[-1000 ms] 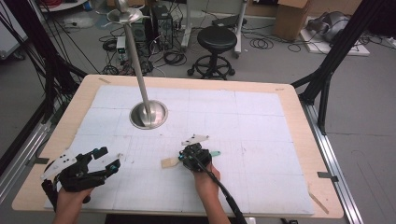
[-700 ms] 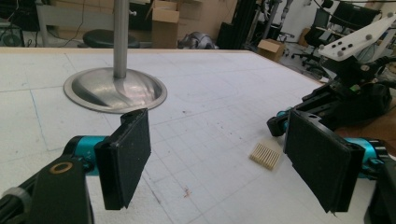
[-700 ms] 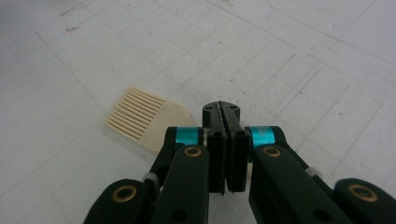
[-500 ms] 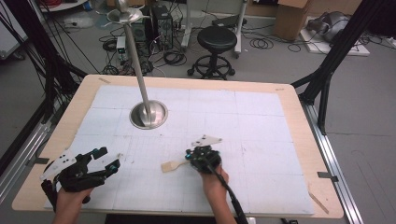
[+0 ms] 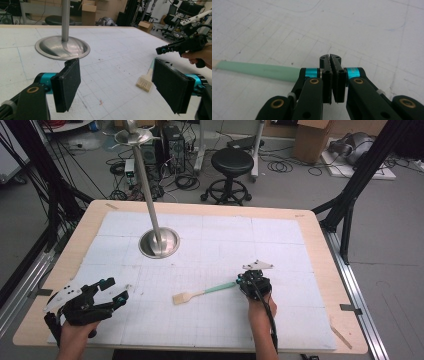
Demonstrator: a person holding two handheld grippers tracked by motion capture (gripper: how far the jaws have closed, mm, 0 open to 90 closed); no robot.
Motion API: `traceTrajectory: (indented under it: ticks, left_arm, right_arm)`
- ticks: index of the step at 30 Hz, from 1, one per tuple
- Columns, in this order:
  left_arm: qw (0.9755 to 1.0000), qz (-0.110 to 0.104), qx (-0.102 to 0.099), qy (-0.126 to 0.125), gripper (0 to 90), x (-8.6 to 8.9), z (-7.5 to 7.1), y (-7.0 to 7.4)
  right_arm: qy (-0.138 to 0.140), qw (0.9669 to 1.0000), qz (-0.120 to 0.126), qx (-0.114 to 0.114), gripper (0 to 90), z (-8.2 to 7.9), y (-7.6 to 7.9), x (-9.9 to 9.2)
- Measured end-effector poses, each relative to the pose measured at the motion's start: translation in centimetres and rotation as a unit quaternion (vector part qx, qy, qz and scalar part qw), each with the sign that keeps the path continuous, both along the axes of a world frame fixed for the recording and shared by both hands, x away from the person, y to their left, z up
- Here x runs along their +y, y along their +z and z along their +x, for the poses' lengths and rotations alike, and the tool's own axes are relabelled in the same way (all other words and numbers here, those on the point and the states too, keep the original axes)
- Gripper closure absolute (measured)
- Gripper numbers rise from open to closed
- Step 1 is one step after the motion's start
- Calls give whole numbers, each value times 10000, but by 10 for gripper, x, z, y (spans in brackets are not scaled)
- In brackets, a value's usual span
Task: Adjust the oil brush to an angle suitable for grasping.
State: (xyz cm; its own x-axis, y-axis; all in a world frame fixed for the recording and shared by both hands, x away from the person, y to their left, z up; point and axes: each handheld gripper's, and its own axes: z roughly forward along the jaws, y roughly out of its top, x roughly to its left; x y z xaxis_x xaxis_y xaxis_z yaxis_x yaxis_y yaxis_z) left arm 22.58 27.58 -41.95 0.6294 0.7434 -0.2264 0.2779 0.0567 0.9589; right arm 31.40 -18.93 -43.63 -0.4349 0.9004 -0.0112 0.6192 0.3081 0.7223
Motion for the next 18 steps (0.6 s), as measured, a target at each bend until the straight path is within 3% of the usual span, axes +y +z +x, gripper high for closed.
traceTrajectory:
  ticks: [6, 11, 15, 18]
  left_arm:
    - [10000, 8, 6, -17, 234, 0, 0, 0]
    - [10000, 18, 2, -21, 234, -1, 0, 0]
    - [10000, 7, 13, -28, 234, -1, 1, 0]
    - [10000, 4, 11, -29, 235, -2, 1, 0]
  right_arm:
    - [114, 9999, -46, 70, 891, -1, -6, 8]
    - [167, 9998, 76, 108, 891, -1, -6, 6]
    - [458, 9987, 192, 114, 891, -1, -7, 15]
    - [492, 9984, 243, 124, 890, -2, -7, 17]
